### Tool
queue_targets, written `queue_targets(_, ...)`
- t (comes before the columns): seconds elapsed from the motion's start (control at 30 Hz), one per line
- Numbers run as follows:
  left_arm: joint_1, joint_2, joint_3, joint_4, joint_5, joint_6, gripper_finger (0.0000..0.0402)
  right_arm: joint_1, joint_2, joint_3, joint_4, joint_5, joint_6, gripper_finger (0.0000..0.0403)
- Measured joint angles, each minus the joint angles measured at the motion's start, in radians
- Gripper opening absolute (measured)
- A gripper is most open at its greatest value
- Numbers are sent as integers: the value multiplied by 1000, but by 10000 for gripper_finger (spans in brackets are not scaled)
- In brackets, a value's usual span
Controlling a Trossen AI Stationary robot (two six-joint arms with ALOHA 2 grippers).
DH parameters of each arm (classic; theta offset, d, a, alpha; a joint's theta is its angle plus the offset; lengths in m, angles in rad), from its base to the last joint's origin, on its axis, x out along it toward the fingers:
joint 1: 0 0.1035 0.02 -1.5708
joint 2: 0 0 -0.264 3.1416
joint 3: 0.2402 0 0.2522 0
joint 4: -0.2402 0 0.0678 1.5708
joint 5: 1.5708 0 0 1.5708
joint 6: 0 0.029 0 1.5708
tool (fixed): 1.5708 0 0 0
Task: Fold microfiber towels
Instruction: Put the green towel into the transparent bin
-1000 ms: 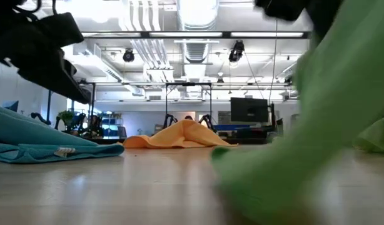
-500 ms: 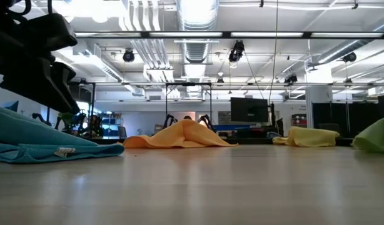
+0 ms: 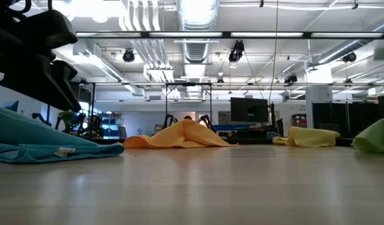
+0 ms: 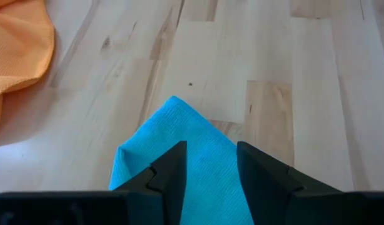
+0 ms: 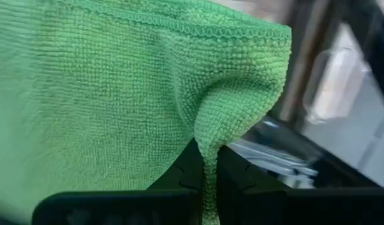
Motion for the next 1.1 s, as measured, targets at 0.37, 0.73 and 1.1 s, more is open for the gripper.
queue_targets(0.37,0,0,0,4,0,-1,124,28,-37,-220,11,-28,5,13)
queue_targets(0.73,0,-1,0,7,-15,-2,125,44,-40,-530,342,-110,-1,13)
queue_targets(1.1,0,-1,0,6,-14,-3,125,69,-61,-556,359,-244,22,29)
